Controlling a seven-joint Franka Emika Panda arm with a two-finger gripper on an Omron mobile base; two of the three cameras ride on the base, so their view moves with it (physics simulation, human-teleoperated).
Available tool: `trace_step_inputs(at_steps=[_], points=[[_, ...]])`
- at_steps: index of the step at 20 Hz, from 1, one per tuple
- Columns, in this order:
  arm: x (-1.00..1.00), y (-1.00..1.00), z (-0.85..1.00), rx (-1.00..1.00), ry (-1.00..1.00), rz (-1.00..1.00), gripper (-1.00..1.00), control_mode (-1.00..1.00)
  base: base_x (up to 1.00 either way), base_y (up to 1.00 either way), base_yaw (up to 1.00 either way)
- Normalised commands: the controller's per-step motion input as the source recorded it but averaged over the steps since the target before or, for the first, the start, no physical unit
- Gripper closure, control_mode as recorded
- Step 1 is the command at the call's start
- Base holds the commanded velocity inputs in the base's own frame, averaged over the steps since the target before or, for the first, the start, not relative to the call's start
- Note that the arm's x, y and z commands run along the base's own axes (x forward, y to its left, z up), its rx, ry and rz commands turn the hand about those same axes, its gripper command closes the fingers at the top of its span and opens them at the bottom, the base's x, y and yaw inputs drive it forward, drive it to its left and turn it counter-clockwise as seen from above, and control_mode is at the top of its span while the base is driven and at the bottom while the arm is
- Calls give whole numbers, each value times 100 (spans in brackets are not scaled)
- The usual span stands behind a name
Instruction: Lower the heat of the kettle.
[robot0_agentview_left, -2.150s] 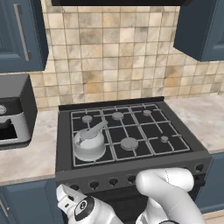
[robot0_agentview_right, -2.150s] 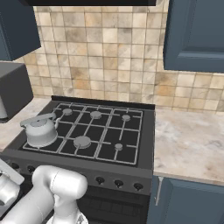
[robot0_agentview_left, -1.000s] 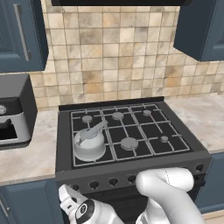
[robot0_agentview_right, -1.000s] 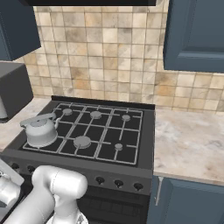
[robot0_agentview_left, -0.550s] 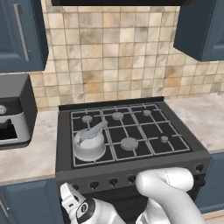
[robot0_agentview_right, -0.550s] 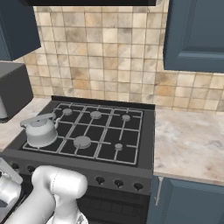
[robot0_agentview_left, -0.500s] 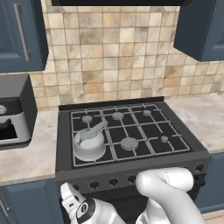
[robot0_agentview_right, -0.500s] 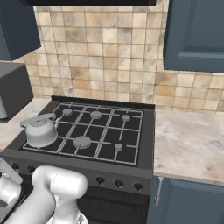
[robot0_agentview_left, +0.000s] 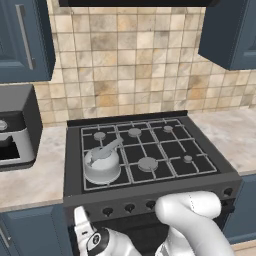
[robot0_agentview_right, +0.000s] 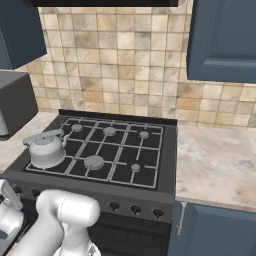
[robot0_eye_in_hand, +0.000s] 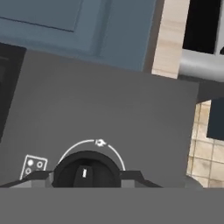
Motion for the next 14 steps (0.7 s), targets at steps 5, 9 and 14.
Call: trace_step_inputs(at_steps=[5,9,14], points=[[0,-1,0,39,0,-7,100,-100,0,0,0],[0,-2,0,40,0,-8,100,-100,0,0,0],[0,-4,0,38,0,-9,100,-100,0,0,0]])
